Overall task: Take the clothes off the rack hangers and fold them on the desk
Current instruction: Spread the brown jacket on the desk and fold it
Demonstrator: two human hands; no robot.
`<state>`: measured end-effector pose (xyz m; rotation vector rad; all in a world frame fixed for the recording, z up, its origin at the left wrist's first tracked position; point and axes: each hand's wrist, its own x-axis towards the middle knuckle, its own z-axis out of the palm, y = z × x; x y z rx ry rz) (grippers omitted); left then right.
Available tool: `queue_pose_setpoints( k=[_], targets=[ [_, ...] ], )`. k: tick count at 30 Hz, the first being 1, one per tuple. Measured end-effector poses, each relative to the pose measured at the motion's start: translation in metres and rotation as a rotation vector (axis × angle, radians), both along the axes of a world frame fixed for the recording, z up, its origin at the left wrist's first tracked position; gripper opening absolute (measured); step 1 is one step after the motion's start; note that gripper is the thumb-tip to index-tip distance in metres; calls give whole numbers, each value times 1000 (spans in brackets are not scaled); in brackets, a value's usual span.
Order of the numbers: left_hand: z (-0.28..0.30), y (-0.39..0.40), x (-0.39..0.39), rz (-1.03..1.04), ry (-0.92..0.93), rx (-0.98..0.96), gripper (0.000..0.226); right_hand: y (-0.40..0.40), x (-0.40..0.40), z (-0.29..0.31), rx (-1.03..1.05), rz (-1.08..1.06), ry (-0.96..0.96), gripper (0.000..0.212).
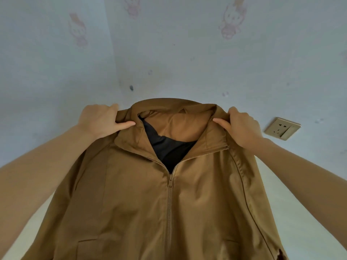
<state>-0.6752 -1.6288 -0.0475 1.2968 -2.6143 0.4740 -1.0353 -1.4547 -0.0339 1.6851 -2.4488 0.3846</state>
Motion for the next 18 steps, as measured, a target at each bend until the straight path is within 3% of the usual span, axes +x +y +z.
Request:
queue_pose_setpoints(
  k=[5, 8, 11, 14, 18],
  targets=[
    [-59, -57, -22, 69, 1, 51, 69, -70, -16, -57, 54, -58, -58, 61],
    [-106, -82, -30, 150, 28, 135, 78, -98, -16, -97, 112, -89, -83, 61],
    [-149, -91, -41, 199, 70, 233, 76, -120, -15, -138, 166, -127, -265, 54],
    [-178, -87, -53, 265, 0, 300, 48, -132, -15, -170, 161, -117, -500, 46],
    [-211, -70, -61, 224, -100, 432, 57, -128, -28, -188, 252, -179, -688, 61]
  ],
)
